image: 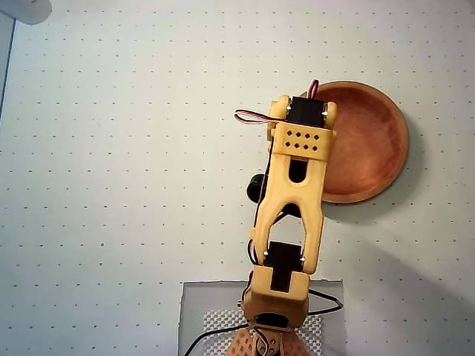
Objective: Grasp a clothespin and put it in the bowl.
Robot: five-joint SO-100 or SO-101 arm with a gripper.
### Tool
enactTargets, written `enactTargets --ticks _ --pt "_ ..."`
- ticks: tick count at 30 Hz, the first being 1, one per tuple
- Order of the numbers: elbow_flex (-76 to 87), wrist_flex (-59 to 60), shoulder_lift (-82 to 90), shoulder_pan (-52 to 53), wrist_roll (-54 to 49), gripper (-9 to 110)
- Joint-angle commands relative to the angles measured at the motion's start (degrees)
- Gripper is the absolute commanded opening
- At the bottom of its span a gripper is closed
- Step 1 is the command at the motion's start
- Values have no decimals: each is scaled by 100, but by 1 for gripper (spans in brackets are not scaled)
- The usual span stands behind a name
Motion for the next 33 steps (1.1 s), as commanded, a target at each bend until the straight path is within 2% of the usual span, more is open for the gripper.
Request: enactTargets --ticks 1,18,33 --pt "-62 88 413 334 -237 -3" --pt "-1116 -308 -1415 861 -650 -3" --pt "-3164 -308 -3278 1072 -668 -3"
